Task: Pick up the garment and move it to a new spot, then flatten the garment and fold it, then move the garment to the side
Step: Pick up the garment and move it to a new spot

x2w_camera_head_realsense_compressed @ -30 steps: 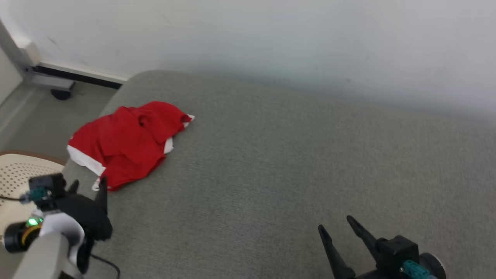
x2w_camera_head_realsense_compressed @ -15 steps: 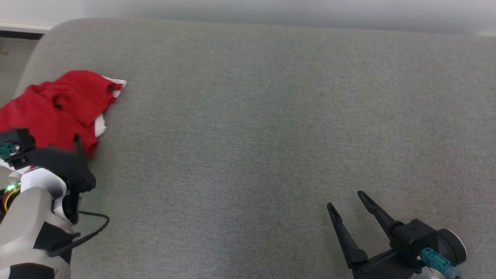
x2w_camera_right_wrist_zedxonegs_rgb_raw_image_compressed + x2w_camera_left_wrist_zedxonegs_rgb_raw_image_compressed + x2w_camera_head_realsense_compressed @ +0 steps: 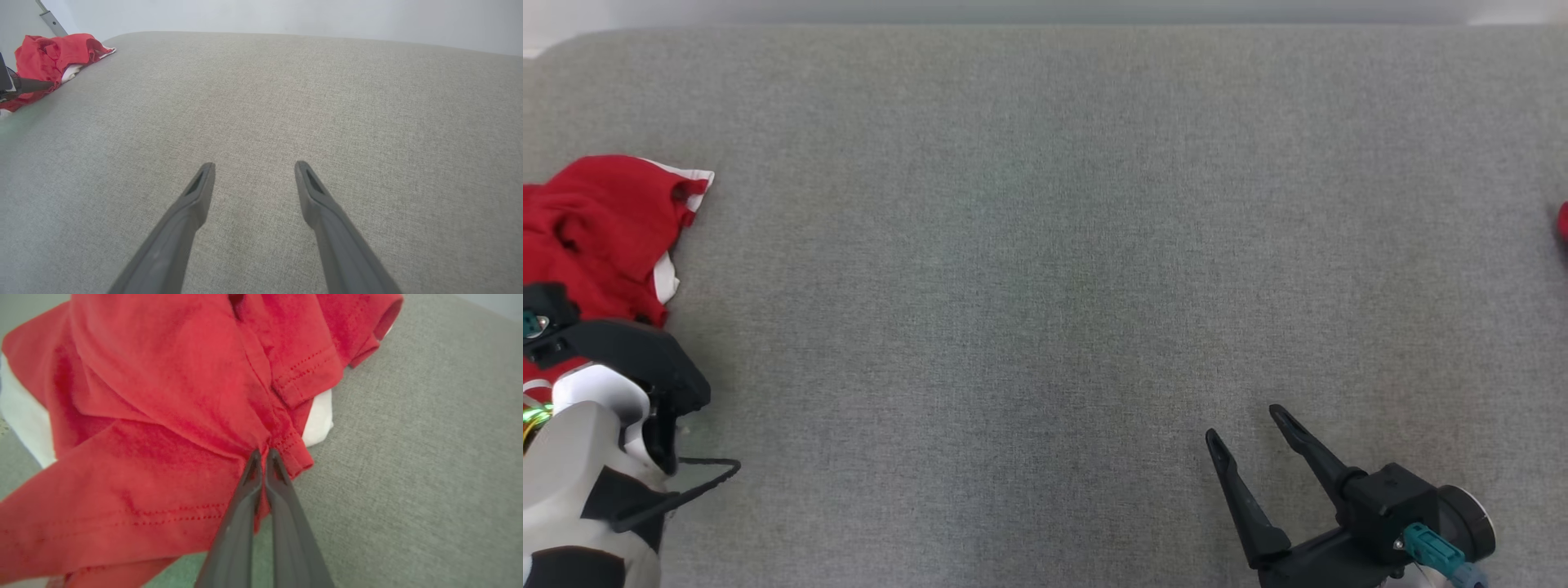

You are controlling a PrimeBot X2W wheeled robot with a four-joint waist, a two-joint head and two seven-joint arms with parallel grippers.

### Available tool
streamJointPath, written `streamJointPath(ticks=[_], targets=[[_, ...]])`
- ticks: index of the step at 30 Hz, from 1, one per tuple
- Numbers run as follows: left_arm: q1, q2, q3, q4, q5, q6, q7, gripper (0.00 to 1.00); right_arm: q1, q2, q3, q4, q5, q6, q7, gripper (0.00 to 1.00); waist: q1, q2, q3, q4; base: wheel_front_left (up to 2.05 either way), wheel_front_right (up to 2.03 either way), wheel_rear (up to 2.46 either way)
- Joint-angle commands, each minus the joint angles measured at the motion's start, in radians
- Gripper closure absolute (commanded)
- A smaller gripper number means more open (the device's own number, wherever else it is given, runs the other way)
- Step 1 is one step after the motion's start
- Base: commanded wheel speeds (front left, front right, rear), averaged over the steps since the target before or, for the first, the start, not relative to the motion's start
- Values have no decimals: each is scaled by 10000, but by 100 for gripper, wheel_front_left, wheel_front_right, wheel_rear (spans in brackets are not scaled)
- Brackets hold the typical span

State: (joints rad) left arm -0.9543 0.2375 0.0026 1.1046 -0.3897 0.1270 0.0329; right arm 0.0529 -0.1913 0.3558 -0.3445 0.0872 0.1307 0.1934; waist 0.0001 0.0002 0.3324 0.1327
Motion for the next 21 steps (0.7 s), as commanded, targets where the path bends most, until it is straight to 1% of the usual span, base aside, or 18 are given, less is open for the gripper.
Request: streamJointPath(ticks=[1,4,7,10,13,14,15,18,21], targets=[[-83,113,-24,106,-59,-132,-25,100,-43,85,27,50,29,1,-119,0,-1,-2,-259,83,0,0,0],[-185,425,-152,193,20,-497,107,100,-83,254,96,309,130,1,-307,0,-1,-2,-683,111,0,0,0],[-406,532,-274,-8,-27,-969,222,100,-122,453,179,649,278,1,-555,0,-1,-2,-1231,130,0,0,0],[-752,750,-465,-317,72,-1323,393,100,-140,684,186,962,369,1,-838,0,-1,-2,-1738,180,0,0,0],[-1081,749,-666,-674,93,-1737,645,100,-117,910,193,1374,443,1,-1155,0,-1,-2,-2429,172,0,0,0],[-1081,749,-666,-674,93,-1737,645,100,-117,910,193,1374,443,1,-1155,0,-1,-2,-2429,172,0,0,0],[-1207,710,-708,-823,19,-1935,772,100,-75,986,197,1477,483,1,-1254,0,-1,-2,-2633,156,0,0,0],[-1364,435,-776,-1195,-358,-2303,1102,100,84,1181,180,1866,568,1,-1530,0,-1,-2,-3340,82,0,0,0],[-1462,251,-939,-1703,-664,-2487,1388,100,181,1316,248,2122,639,1,-1743,0,-1,-2,-3802,-118,0,0,0]])
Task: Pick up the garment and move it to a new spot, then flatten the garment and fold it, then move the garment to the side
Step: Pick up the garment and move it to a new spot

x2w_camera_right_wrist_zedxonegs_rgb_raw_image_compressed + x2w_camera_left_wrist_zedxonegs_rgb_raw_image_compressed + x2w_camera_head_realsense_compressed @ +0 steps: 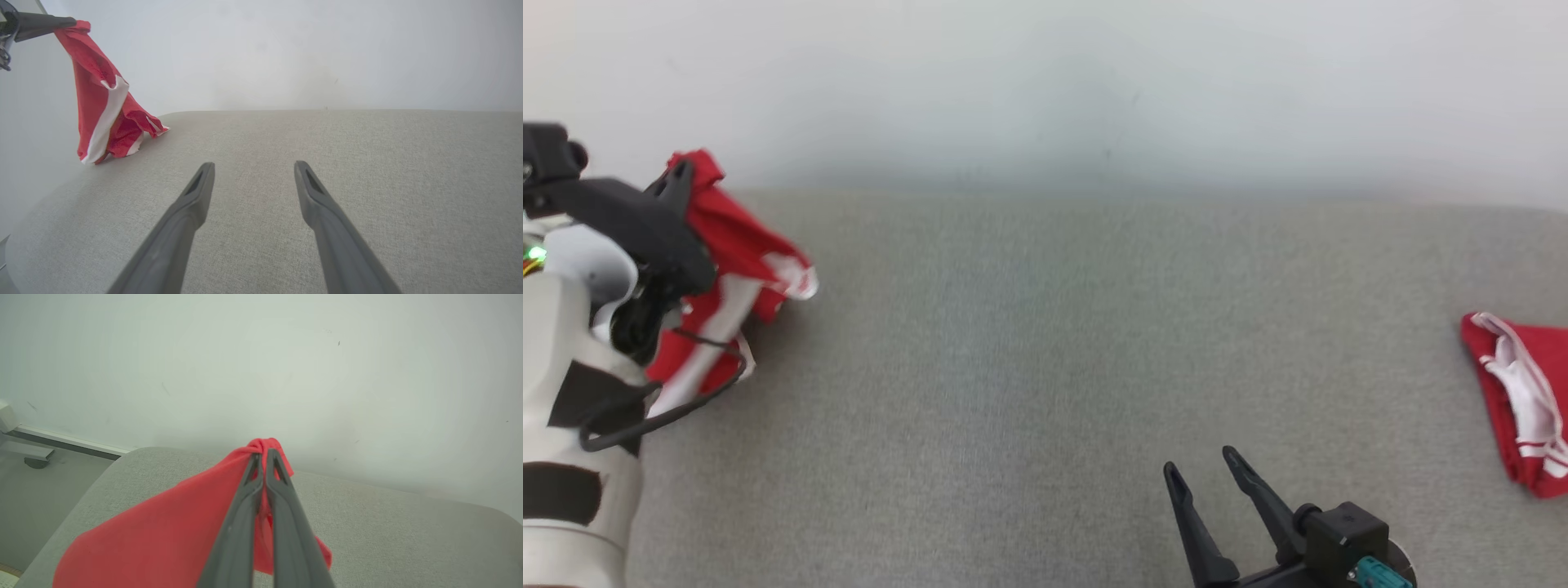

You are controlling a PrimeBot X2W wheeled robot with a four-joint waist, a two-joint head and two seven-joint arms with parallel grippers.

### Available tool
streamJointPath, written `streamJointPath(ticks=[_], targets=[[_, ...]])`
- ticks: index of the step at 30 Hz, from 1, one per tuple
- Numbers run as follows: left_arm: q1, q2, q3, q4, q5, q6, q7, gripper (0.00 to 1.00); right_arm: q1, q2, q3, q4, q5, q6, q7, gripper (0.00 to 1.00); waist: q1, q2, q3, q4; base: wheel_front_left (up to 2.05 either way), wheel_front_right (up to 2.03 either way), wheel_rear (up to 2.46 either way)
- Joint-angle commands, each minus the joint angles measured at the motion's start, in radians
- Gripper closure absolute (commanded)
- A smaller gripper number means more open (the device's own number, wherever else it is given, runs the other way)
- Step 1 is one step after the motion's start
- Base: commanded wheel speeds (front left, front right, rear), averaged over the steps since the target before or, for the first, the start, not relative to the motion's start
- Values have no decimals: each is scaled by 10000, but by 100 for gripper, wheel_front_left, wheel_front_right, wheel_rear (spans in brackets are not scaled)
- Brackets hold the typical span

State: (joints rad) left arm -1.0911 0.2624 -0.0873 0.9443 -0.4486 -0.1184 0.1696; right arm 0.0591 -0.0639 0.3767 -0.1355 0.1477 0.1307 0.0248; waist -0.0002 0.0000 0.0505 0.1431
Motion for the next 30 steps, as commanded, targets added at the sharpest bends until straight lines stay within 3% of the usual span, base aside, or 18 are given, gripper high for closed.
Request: streamJointPath(ticks=[1,8,17,19,24,28,30], targets=[[-126,-105,-99,-306,-219,-68,134,100,104,74,54,79,58,1,-140,0,2,0,-1078,-309,0,0,0],[-202,-907,-941,-2141,-1553,-112,937,100,-46,134,147,474,287,1,-468,0,2,0,-1495,-1078,0,0,0],[-189,-1962,-452,-4236,-4583,-118,1292,100,-266,138,254,724,526,1,-466,0,2,0,-1487,-2474,0,0,0],[-3,-2047,-346,-4442,-5216,53,1406,100,-268,136,187,737,481,1,-453,0,2,0,-1463,-2677,0,0,0],[1165,-2106,-229,-4789,-6583,966,1212,100,-148,140,-35,693,380,1,-413,0,2,0,-1387,-2830,0,0,0],[3159,-2108,-915,-4766,-7483,1333,607,100,-78,146,-97,676,343,1,-389,0,2,0,-1350,-2717,0,0,0],[4139,-2105,-1306,-4502,-7298,1448,109,100,-159,140,-3,625,346,1,-362,0,2,0,-1291,-2683,0,0,0]])
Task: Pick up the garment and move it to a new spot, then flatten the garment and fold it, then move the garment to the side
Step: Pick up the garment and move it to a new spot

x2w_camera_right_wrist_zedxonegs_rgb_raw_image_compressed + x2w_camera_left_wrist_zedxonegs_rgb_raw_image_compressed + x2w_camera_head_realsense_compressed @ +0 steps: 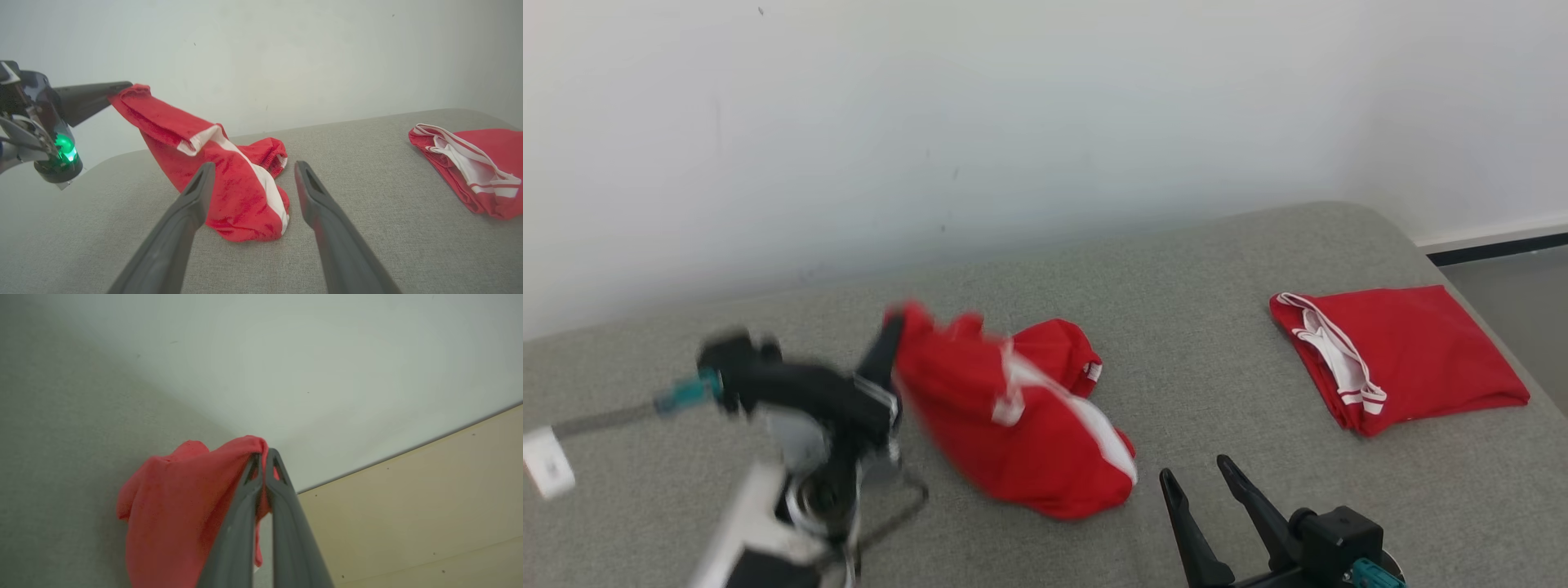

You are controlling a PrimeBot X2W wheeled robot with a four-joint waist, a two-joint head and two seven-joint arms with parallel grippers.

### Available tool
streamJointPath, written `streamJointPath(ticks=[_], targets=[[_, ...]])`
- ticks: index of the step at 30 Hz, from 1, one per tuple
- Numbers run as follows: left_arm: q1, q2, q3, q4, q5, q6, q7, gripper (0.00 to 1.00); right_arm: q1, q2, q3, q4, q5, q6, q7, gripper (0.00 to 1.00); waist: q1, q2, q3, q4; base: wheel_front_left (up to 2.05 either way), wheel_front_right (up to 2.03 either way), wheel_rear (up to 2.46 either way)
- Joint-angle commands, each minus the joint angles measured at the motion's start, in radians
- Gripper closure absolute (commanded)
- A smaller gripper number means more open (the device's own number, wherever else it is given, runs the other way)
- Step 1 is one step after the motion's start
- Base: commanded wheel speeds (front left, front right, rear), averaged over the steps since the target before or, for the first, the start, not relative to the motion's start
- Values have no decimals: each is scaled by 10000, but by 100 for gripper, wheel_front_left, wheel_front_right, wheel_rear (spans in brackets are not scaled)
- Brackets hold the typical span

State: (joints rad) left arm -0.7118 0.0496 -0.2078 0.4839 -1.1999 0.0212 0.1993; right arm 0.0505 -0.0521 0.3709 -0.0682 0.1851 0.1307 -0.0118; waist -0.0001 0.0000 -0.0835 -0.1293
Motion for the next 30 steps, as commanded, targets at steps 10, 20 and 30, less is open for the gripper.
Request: streamJointPath(ticks=[10,20,30], targets=[[2290,302,211,1912,1323,481,-3324,0,-220,14,239,-126,-30,1,171,0,1,0,285,281,0,0,0],[2721,645,651,2340,1844,178,-4506,0,-100,15,158,-219,-34,1,248,0,1,0,203,705,0,0,0],[5061,850,999,-1161,6161,688,-4646,0,432,14,-1633,-192,-565,1,122,0,1,0,7,955,0,0,0]])
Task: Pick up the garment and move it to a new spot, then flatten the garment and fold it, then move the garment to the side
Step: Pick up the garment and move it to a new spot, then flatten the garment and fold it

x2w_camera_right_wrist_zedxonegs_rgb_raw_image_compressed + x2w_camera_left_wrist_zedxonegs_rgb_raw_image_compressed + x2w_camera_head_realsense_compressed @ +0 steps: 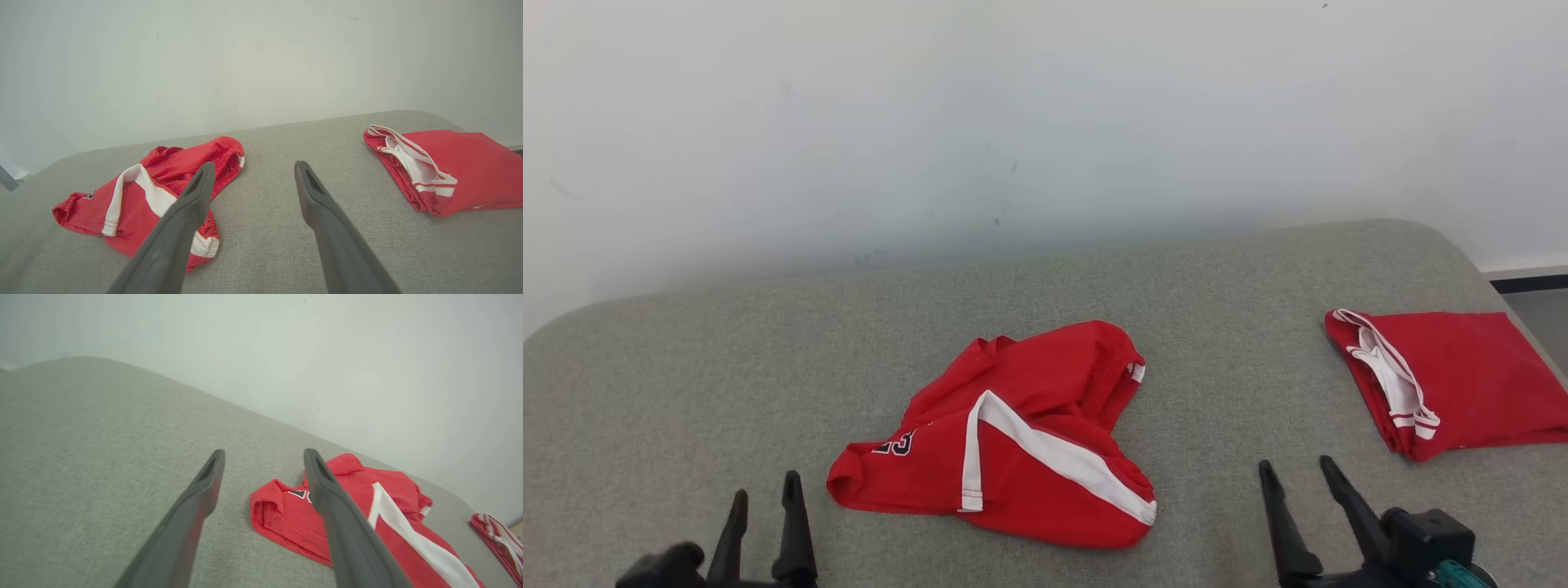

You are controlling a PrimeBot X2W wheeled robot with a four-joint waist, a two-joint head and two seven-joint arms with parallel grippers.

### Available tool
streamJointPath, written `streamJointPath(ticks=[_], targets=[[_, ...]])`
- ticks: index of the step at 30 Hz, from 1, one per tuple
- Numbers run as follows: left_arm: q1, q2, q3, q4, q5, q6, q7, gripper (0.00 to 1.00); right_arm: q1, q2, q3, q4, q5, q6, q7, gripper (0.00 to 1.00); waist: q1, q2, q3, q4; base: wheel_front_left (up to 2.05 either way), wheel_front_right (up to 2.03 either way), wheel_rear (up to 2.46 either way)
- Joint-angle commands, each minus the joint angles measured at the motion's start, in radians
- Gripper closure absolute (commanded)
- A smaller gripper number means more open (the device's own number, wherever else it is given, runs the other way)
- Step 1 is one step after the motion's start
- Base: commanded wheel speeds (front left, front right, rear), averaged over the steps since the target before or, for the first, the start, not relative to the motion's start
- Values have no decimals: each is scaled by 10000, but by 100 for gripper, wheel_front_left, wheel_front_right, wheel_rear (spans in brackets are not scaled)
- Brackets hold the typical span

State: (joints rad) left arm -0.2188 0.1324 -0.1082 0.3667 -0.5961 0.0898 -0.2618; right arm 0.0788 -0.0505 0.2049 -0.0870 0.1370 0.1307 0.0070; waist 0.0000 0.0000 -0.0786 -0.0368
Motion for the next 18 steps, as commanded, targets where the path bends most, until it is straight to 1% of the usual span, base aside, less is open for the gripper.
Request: streamJointPath(ticks=[1,3,5,6,7,11,14,18], targets=[[428,-4,-3,-433,469,49,-36,0,198,1,-184,32,-111,1,-99,0,0,0,-76,52,0,0,0],[1066,-58,-84,-1259,1278,-14,-38,0,246,3,-529,88,-162,1,-182,0,0,0,-143,92,0,0,0],[1726,-163,-66,-2034,1865,-43,-37,0,330,3,-714,160,-296,1,-201,0,0,0,-212,116,0,0,0],[1965,-140,-42,-2447,2221,-83,-37,0,330,3,-752,196,-431,1,-239,0,0,0,-243,120,0,0,0],[2260,-191,9,-2803,2461,-82,-37,0,280,2,-753,186,-867,1,-323,0,0,0,-261,126,0,0,0],[3322,-259,76,-3927,3365,-205,-38,0,436,-2,-755,383,-861,1,-449,0,0,0,-353,236,0,0,0],[3803,-175,20,-4229,3766,-623,-38,0,555,1,-776,586,-945,1,-608,0,0,0,-384,356,0,0,0],[4222,-253,178,-4123,3882,-852,-39,0,676,-2,-856,755,-1082,1,-837,0,0,0,-433,531,0,0,0]])
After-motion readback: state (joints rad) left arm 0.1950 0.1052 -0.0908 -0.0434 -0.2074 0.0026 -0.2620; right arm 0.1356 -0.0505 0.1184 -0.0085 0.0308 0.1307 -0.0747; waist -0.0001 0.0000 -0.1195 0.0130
